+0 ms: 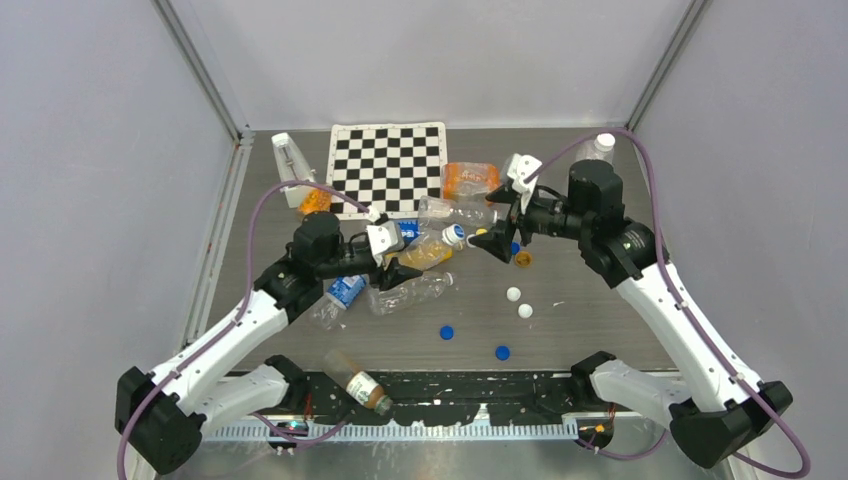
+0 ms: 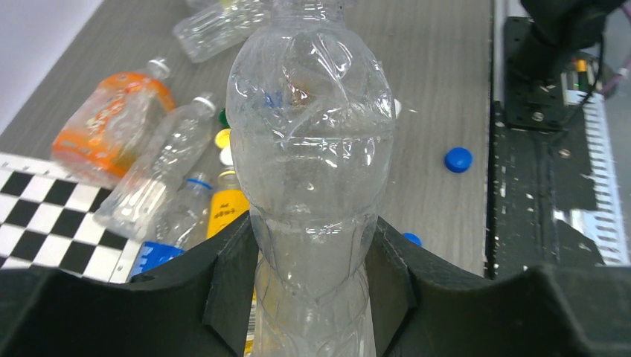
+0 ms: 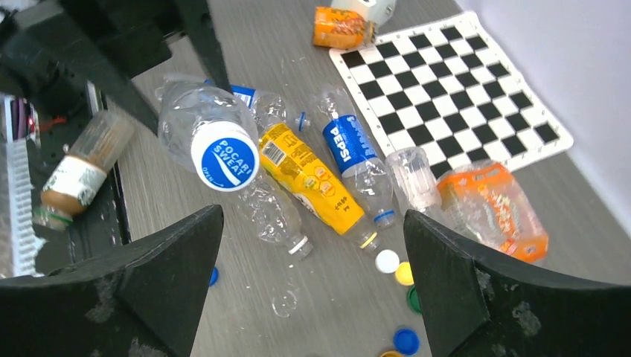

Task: Screw on the bottle caps

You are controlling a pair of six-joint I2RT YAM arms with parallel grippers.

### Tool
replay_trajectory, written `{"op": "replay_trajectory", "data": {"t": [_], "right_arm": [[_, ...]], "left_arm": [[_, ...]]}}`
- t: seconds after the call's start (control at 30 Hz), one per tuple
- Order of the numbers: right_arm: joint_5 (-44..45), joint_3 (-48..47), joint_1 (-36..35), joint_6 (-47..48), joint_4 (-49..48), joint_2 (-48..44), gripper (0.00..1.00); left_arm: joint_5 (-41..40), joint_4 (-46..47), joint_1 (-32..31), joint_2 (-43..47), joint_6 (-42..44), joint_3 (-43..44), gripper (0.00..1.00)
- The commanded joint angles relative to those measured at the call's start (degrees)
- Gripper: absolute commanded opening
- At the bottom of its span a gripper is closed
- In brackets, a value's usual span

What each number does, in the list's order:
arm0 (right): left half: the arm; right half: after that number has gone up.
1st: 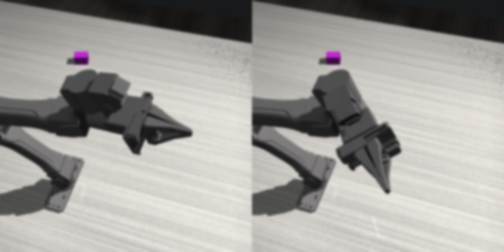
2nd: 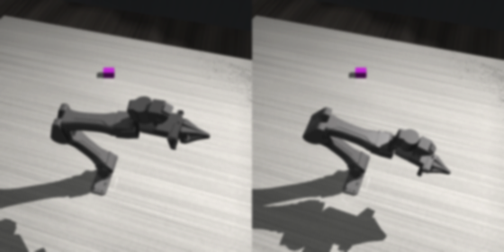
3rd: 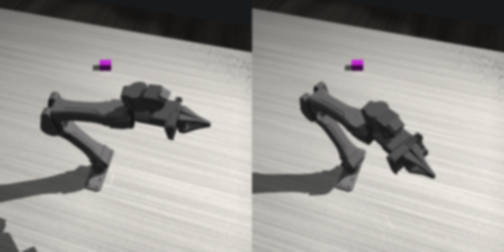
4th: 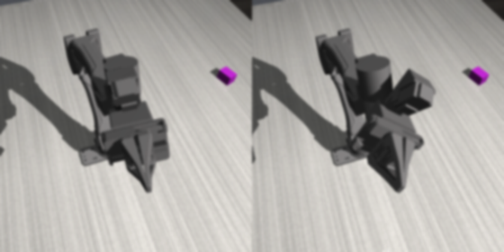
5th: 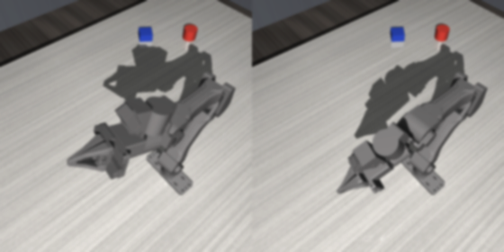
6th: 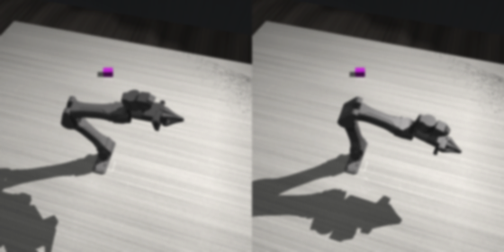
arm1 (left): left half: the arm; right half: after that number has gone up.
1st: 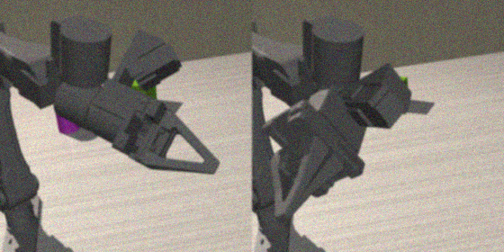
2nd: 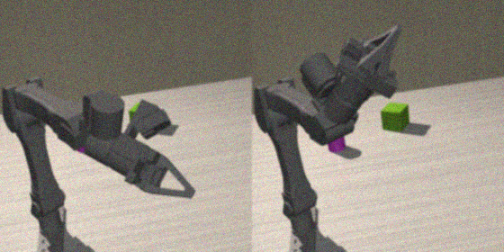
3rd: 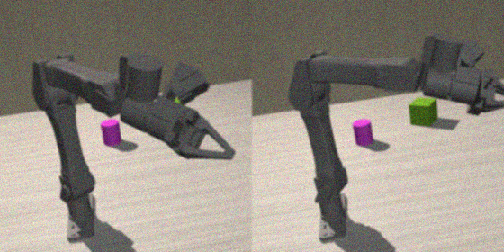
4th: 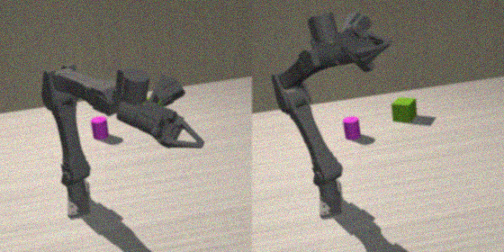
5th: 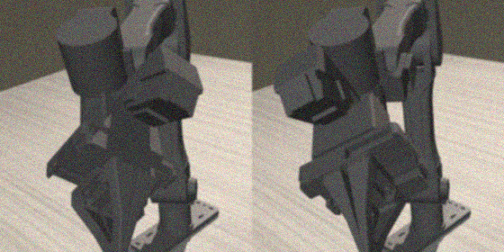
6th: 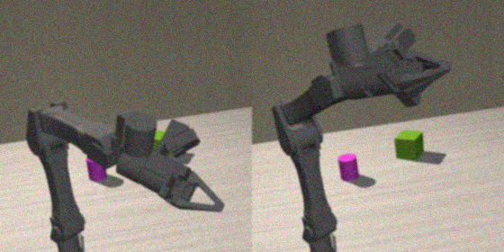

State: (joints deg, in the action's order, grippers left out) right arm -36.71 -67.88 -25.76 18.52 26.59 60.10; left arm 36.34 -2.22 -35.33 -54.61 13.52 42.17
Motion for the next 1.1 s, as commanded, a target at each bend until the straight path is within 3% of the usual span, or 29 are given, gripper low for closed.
{"op": "replay_trajectory", "data": {"t": [0.0,0.17,0.3,0.77,1.07], "right_arm": [[-8.58,2.52,0.18,9.66,-5.72,-4.51,0.96],[-16.64,-3.20,0.18,10.24,3.29,-1.27,0.86],[-19.97,-3.46,0.12,8.39,2.42,-1.21,0.83],[-21.64,-1.65,-1.28,6.92,1.31,-0.71,0.71],[-16.96,-2.18,-3.53,11.45,6.80,0.77,0.64]], "left_arm": [[8.98,-6.21,0.35,-1.82,4.86,4.59,0.00],[10.53,-8.75,0.35,-3.06,7.44,6.83,0.00],[11.27,-9.55,0.37,-3.60,8.26,7.77,0.00],[11.85,-9.46,0.32,-4.10,8.64,8.72,0.00],[11.85,-8.12,0.28,-4.14,7.69,8.63,0.00]]}}
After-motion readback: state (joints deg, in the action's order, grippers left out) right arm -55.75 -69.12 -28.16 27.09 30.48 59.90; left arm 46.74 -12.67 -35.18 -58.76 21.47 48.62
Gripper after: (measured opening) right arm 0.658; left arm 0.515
